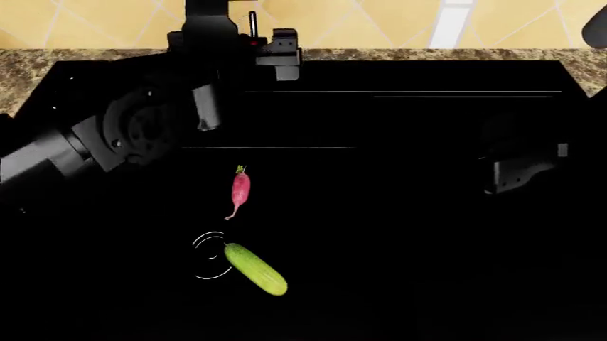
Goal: Pick up the fruits and vegetables and place them in the sink. Turn on the sink faucet to wash them. Then turn the sink off and put them in the tray.
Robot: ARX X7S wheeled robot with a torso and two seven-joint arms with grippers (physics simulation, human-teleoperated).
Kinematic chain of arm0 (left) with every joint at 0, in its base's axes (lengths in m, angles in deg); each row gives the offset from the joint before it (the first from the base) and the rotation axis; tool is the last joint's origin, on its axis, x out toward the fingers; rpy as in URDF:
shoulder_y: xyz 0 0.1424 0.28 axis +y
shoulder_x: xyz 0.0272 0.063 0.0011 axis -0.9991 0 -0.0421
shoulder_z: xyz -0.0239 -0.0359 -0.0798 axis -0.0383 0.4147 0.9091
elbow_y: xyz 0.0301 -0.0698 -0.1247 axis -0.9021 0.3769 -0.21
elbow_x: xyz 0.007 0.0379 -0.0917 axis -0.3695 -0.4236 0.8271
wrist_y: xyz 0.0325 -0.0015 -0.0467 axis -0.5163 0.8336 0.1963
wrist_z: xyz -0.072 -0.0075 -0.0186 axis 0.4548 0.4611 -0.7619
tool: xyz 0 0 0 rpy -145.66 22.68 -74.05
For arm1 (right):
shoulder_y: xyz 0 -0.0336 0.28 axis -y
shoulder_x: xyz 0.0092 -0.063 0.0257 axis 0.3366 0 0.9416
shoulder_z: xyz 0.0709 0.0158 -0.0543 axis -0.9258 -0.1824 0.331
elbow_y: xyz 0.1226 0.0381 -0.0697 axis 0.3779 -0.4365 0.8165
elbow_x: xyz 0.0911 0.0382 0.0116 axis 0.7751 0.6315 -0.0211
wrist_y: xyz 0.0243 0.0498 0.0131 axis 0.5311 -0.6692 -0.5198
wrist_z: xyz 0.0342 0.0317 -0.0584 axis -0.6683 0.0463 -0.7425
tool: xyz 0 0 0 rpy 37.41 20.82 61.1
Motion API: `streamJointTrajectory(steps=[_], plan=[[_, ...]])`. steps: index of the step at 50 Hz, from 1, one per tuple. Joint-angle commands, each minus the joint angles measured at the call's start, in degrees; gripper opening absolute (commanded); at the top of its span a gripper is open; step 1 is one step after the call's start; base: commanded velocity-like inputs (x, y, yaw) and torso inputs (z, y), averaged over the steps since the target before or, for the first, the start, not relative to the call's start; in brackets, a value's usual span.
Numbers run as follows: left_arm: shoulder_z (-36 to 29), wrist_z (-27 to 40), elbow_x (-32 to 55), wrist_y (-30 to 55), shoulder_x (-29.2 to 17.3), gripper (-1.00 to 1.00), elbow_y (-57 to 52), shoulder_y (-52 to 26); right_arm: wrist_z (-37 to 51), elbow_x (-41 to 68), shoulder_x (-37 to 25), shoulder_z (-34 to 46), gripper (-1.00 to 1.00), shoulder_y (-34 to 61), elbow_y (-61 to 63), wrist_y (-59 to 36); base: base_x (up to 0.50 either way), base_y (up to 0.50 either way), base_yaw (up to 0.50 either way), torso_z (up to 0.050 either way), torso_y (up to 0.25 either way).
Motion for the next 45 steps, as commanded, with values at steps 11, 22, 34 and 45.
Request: streamJointTrajectory(steps=[11,22,34,45], plan=[[-1.50,6.57,11.08,14.14,-12.33,1.00,-18.53,-2.22,2.23,1.17,2.67,0.45,1.00,1.13,-0.53,-0.54,0.00,0.00,0.00,0.000,0.000],[-3.27,5.73,12.73,18.56,-10.30,1.00,-13.86,-2.66,2.27,1.11,3.14,0.54,1.00,0.77,-0.46,-0.44,0.00,0.00,0.00,0.000,0.000],[-6.95,-1.35,11.72,23.41,-1.36,1.00,4.34,-1.67,2.48,1.97,4.03,0.49,1.00,0.73,0.17,-0.17,0.00,0.00,0.00,0.000,0.000],[-9.26,-3.37,10.33,25.06,5.41,1.00,13.14,0.14,2.17,2.15,3.17,-0.01,1.00,0.72,0.52,-0.05,0.00,0.00,0.00,0.000,0.000]])
